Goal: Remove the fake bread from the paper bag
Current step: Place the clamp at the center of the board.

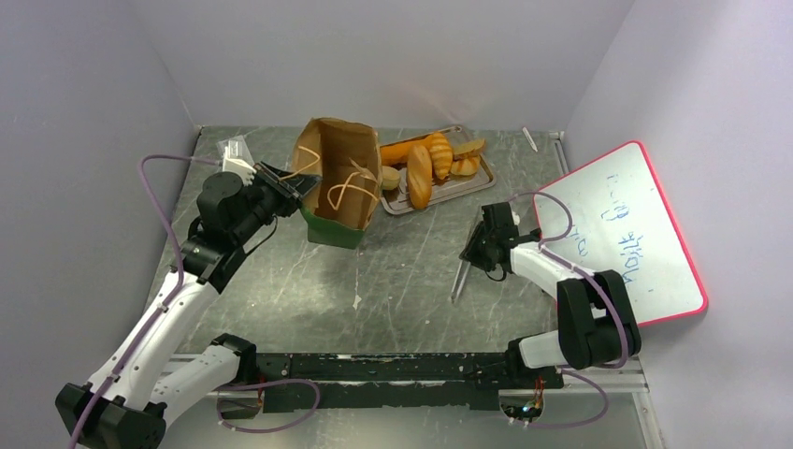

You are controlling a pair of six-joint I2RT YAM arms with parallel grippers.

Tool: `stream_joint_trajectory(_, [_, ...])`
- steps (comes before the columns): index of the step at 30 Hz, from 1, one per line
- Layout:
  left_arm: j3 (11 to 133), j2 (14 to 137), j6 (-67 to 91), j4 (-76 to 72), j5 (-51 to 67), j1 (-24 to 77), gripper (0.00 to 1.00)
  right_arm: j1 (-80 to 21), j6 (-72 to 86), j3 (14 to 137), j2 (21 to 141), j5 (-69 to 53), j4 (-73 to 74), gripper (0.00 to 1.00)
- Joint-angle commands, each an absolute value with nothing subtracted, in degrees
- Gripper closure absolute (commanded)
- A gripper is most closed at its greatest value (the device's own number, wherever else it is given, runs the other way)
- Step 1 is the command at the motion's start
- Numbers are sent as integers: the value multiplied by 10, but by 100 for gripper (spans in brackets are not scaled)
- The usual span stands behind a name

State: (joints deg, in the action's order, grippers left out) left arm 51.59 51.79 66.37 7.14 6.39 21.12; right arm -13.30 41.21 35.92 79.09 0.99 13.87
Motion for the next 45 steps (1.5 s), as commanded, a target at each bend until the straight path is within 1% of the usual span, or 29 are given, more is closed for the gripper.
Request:
stream_joint_trajectory(1, [498,507,705,57,47,201,93,-137,410,348,807,30,125,67])
stream_joint_trajectory(6, [476,507,729,34,57,194,93,-136,408,354,817,35,139,61])
stream_joint_trajectory(12, [462,509,741,16,70,179,93,-137,400,376,783,62,172,50])
stream_joint_trajectory(18, [444,511,756,-6,82,162,93,-141,385,416,762,83,214,45])
stream_joint_trajectory(27, [415,515,789,-37,137,108,93,-157,374,463,725,115,251,43])
stream_joint_trajectory(29, [407,515,800,-44,147,97,93,-169,374,481,719,124,259,43])
stream_joint_trajectory(31, [401,518,808,-52,159,87,93,-185,372,503,719,136,267,40])
stream_joint_trajectory(35, [387,531,817,-71,188,68,93,-218,372,547,729,161,282,39])
stream_joint_trajectory(45, [321,571,855,-181,253,33,93,-249,377,570,741,169,285,39])
